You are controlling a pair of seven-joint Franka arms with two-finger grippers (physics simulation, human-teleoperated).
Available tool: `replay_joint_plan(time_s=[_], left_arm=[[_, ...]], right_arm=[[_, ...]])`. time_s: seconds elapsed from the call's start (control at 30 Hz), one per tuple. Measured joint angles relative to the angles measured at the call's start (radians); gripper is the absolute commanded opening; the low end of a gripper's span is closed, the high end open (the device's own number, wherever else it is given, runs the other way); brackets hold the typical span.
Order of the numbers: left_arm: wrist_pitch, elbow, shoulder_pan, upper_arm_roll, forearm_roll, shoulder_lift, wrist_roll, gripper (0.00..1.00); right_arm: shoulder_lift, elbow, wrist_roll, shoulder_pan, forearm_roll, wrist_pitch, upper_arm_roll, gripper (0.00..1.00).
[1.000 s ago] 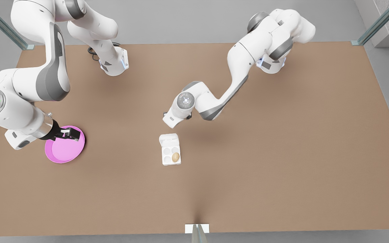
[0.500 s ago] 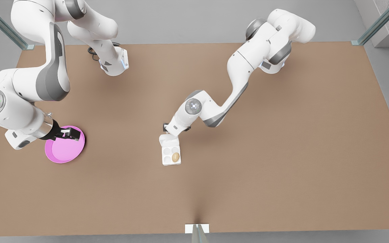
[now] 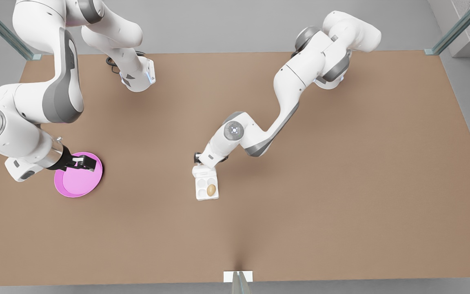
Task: Pack egg into the box and close the box lid
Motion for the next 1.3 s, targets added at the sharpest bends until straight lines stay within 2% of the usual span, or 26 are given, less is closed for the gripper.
replay_joint_plan(time_s=[0.77,0.87,0.9,0.97,1.0,1.07,1.13,1.17,1.3], left_arm=[[0.071,0.084,-0.008,0.000,-0.140,0.069,0.011,0.72],[-0.535,0.085,0.091,0.011,-0.098,-0.103,0.154,0.79],[-0.661,0.084,0.147,0.011,-0.079,-0.146,0.230,0.81],[-0.754,0.084,0.171,0.032,-0.053,-0.166,0.327,0.80],[-0.796,0.084,0.186,0.034,-0.045,-0.165,0.371,0.60],[-0.866,0.080,0.190,0.034,-0.033,-0.175,0.432,0.58],[-0.855,-0.006,0.184,0.024,-0.014,-0.212,0.482,0.52],[-0.806,-0.029,0.154,0.022,-0.008,-0.217,0.468,0.53],[-0.507,-0.042,0.003,0.021,-0.020,-0.153,0.132,0.54]], right_arm=[[-0.002,0.000,0.002,0.007,0.000,-0.004,0.000,1.00],[-0.002,0.000,0.002,0.007,0.001,-0.003,0.000,1.00],[-0.002,0.000,0.002,0.007,0.001,-0.005,0.000,1.00],[-0.002,0.000,0.002,0.007,0.000,-0.003,0.000,1.00],[-0.002,0.002,0.000,0.005,0.001,0.001,0.000,1.00],[-0.002,0.002,0.000,0.006,0.002,0.000,0.000,1.00],[-0.001,0.002,0.000,0.005,0.002,0.001,0.000,1.00],[-0.001,0.002,0.000,0.005,0.002,0.001,0.000,1.00],[-0.001,0.002,0.000,0.005,0.002,0.001,0.000,1.00]])
